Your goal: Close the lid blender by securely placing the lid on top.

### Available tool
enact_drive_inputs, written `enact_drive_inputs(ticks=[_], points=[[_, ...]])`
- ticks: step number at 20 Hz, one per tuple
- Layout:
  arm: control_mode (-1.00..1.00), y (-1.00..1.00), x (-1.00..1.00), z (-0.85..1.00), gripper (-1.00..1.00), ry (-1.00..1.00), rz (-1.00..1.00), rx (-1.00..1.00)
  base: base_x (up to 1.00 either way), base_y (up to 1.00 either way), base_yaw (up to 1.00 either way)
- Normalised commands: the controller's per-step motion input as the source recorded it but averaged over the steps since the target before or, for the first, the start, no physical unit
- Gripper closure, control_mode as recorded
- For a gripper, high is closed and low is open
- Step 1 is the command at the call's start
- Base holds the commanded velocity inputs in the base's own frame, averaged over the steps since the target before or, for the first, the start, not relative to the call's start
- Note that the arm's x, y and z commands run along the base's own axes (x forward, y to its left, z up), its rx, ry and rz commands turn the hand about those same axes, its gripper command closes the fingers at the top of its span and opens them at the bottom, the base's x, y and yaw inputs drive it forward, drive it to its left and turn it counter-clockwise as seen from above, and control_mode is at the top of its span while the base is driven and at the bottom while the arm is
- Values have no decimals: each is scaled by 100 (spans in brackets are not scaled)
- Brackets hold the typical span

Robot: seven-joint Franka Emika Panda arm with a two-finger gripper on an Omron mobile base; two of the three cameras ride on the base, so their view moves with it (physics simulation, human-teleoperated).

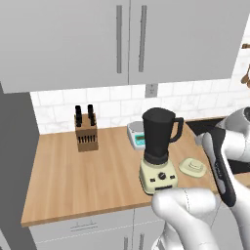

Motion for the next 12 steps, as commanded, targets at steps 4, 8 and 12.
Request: enact_drive_inputs(ticks=[4, 8, 12], points=[[-100, -98, 37, -16, -100, 1, 7, 0, 0, 0, 0], [-100, -76, 42, -8, -100, 7, 6, 0, 0, 0, 0], [-100, -26, 44, -46, -100, 13, 12, -5, 0, 0, 0]])
